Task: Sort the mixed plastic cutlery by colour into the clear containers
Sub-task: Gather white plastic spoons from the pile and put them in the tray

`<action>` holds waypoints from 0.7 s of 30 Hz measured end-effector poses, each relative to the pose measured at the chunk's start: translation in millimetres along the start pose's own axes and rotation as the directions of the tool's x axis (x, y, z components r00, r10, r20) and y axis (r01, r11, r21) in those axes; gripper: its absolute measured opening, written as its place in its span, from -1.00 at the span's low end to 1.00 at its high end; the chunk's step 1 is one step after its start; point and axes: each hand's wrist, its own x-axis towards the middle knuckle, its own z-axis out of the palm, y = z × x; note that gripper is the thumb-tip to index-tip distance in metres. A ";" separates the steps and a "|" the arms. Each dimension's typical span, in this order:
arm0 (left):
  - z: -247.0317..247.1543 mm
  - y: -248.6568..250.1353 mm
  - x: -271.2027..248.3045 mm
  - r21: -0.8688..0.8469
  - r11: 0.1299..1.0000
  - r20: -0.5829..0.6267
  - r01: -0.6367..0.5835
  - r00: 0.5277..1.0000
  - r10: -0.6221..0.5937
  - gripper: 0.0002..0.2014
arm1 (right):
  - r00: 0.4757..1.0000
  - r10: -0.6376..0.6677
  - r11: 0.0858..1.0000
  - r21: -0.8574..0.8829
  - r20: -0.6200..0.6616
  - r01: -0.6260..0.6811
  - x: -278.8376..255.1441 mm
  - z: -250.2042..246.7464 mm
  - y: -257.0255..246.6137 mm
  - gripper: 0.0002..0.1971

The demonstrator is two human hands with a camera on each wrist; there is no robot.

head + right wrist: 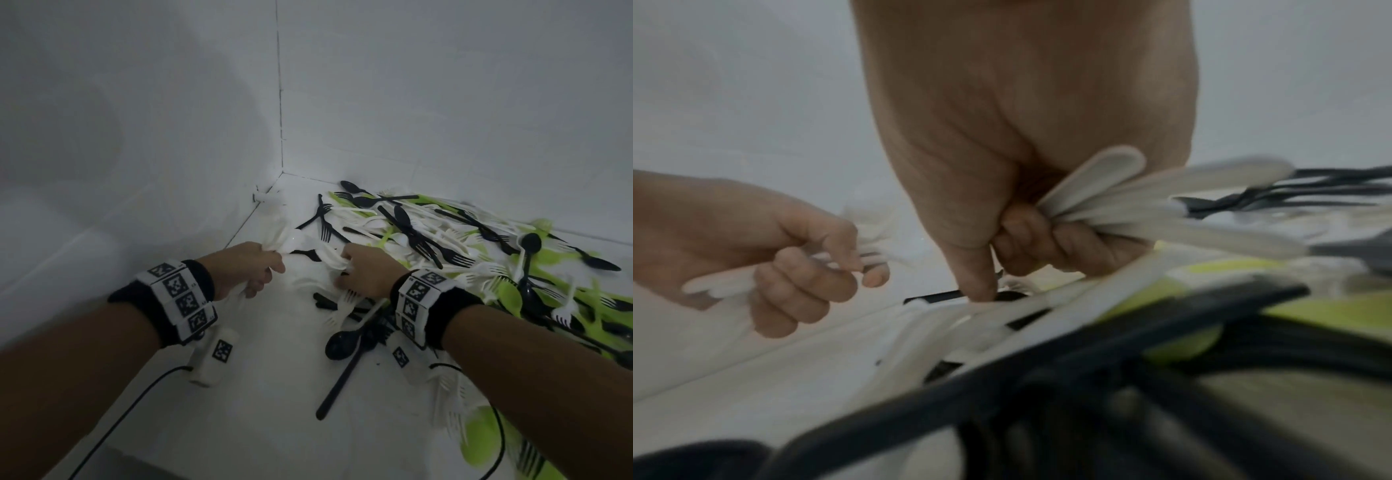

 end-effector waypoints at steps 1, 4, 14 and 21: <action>3.6 -0.6 0.3 0.051 0.999 0.001 -0.021 1.000 0.021 -0.69 | 1.000 0.024 1.000 -0.016 -0.006 -0.024 -1.1 -4.0 5.4 -0.67; 16.0 1.7 -0.6 0.185 0.979 0.033 -0.081 0.997 0.077 -0.70 | 0.994 0.099 0.995 0.002 -0.039 -0.099 -6.3 -13.5 21.1 -0.47; 65.2 30.3 10.3 -0.003 0.956 0.064 -0.293 0.954 0.293 -0.93 | 0.910 0.281 0.821 0.568 -0.305 -0.063 -36.6 -33.6 44.2 -0.61; 127.7 68.5 23.6 -0.224 0.921 0.113 -0.318 0.930 0.349 -0.92 | 0.856 0.337 0.633 0.768 -0.393 0.104 -81.0 -44.7 77.0 -0.89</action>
